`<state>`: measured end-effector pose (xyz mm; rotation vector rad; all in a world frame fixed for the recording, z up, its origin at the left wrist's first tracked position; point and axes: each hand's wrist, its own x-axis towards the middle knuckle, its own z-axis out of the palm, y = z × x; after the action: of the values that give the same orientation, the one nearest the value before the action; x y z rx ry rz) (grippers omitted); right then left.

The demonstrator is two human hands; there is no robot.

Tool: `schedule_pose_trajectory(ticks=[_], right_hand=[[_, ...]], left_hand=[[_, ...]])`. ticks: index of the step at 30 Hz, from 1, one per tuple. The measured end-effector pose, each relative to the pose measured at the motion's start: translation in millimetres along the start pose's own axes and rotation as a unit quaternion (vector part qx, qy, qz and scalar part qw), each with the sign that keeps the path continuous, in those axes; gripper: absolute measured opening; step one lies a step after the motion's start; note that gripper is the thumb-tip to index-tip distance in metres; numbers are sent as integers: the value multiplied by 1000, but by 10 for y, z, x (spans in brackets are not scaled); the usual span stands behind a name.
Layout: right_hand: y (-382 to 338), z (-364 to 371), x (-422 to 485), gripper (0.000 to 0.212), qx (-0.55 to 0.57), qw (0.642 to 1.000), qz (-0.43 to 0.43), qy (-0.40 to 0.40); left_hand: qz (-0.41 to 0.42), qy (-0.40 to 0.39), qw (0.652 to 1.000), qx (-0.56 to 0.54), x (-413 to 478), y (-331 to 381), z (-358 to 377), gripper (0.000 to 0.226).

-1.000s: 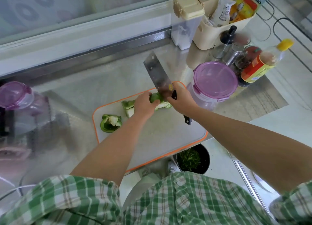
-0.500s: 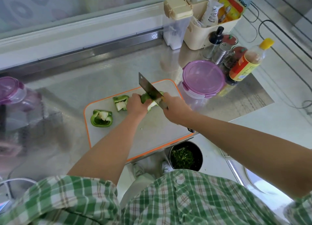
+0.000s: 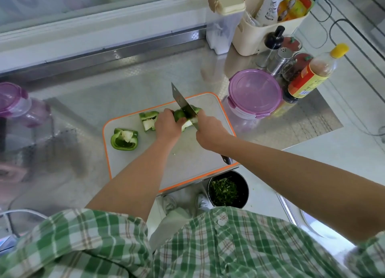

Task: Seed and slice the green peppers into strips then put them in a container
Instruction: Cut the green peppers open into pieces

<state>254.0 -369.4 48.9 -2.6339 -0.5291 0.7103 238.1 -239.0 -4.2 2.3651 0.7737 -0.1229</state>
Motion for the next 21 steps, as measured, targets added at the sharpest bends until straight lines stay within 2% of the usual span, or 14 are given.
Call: schedule_pose_trajectory(ticks=[5,12,16,19,21], right_hand=[[-106,-104,56,25,6,1000,4,-14],[-182,-154,14,33,4,999,19,-50],[-169,-211,118,28,5,998,31,-63],[-208,-110,164,42,22,998,33,-58],[-201,-41,129,37,14,998,31,-60]], left_hand=[[6,1,1000,11,8,-3,19,40],[3,-7,1000,9,28,-37,-23,41],[26,-5,999,23,-24,26,6,42],[39,-1,999,12,-69,2,25,40],[23,-3,1000,-4,-62,-44,18,40]])
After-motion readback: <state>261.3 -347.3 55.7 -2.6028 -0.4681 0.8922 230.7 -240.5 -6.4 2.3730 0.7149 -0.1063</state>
